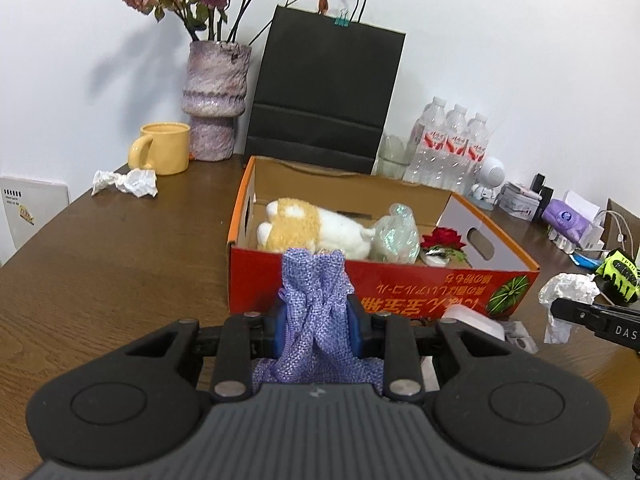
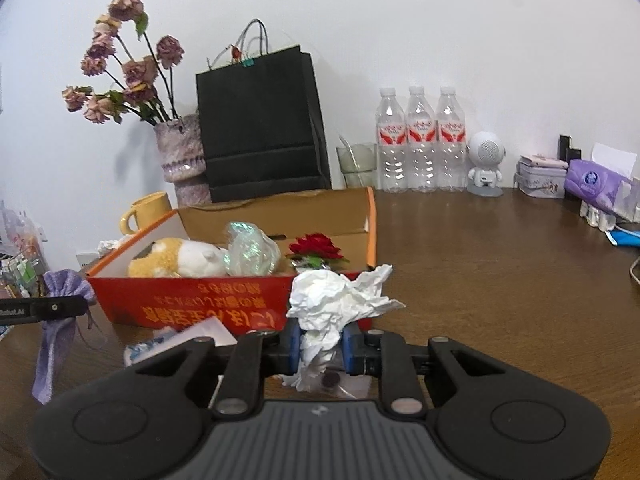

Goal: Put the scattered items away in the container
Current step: 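Carry the pouch and tissue into the box and release both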

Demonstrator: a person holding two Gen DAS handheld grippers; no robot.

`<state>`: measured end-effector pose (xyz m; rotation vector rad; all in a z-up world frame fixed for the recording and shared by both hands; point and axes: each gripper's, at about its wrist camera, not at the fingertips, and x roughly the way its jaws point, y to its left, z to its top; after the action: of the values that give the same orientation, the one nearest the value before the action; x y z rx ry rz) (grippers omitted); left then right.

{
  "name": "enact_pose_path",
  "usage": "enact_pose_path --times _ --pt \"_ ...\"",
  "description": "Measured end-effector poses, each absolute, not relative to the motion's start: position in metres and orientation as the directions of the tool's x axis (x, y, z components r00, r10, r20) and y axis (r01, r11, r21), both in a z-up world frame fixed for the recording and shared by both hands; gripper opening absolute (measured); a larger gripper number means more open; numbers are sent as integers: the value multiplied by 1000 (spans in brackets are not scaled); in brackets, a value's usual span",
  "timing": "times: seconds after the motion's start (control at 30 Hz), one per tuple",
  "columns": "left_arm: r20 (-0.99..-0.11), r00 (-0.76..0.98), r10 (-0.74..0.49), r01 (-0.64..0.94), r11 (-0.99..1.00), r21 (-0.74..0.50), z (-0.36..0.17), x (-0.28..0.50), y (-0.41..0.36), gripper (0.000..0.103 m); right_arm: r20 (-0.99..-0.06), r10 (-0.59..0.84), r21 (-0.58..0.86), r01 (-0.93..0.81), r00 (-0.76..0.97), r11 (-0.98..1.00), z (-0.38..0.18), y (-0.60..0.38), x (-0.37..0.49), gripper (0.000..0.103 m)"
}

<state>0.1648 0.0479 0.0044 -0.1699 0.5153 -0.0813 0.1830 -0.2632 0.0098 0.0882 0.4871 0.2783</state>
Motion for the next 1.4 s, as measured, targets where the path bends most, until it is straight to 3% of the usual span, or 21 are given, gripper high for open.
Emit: enact_pose_path --times 0.5,1.0,1.07,1.1,1.13,1.17,1.2,1.4 --pt "-353 918 -180 117 975 -191 74 236 37 29 -356 365 99 -353 860 930 69 -214 247 19" --pt "-486 863 -139 65 984 -167 8 335 22 30 -485 366 115 -357 794 927 24 -196 339 19" --pt "-512 850 -122 51 987 -151 3 338 20 42 -506 358 114 -350 785 930 21 -196 342 27" --pt "-525 845 -107 38 989 -141 2 339 20 60 -517 349 109 -344 782 932 20 -196 343 34" --pt "-530 843 -93 26 991 -131 2 339 20 78 -527 343 106 -340 778 935 20 -196 344 61" --pt "-527 846 -81 19 992 -122 3 337 20 86 -534 331 102 -330 778 939 20 -196 343 90" --pt "-520 851 -71 14 994 -111 5 335 20 101 -532 321 94 -322 784 942 21 -196 342 99" --pt "-514 857 -34 -11 996 -84 14 326 20 103 -541 291 56 -311 789 949 30 -195 336 103"
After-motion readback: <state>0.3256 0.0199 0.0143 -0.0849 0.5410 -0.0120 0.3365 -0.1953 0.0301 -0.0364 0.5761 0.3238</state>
